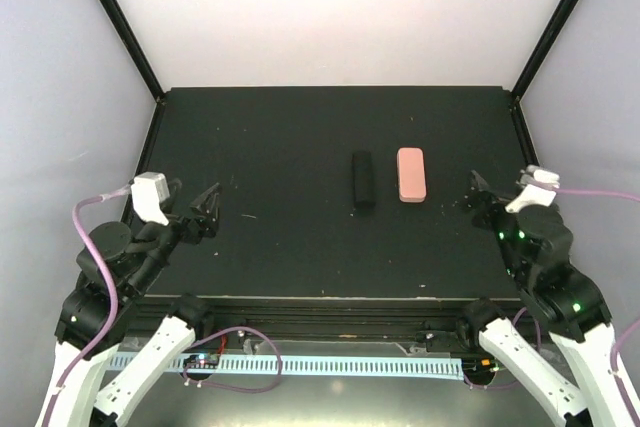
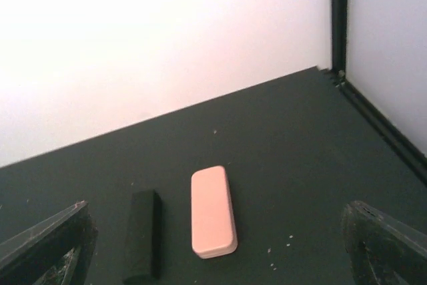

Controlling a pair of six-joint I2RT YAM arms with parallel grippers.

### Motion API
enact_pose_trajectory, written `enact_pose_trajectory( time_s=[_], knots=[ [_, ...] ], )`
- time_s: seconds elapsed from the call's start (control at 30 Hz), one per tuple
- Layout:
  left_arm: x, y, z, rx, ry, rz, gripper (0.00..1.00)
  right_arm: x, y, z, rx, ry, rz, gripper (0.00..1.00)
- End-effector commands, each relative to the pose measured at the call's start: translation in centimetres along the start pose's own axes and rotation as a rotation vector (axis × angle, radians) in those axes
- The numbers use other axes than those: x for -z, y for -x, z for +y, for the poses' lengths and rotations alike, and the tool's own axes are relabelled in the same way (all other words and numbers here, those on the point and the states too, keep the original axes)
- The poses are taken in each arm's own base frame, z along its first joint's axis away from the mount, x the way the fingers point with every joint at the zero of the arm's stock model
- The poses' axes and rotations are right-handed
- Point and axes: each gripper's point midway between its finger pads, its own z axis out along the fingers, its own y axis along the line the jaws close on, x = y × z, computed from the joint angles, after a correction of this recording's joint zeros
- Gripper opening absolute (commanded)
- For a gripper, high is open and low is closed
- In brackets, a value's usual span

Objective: Organize the sunglasses
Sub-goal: Reset both arms

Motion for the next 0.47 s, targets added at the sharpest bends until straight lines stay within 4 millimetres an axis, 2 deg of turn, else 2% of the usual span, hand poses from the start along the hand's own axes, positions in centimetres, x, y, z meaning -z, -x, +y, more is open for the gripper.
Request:
enact_pose_trajectory(
  time_s=[0.0, 0.2, 0.43],
  knots=[
    [1.8, 1.1, 0.6, -0.060, 0.037, -0.021, 0.99, 2.5, 1.6, -3.4, -0.036, -0.119, -0.100, 1.00],
    [2.8, 1.9, 0.0, -0.068, 0.000, -0.070, 0.99, 4.8, 2.6, -5.7, -0.086, -0.187, -0.170, 1.00],
    [2.4, 1.1, -0.3, -0.061, -0.022, -0.050, 0.99, 5.1, 2.2, -6.8, -0.118, -0.229, -0.177, 1.00]
  ],
)
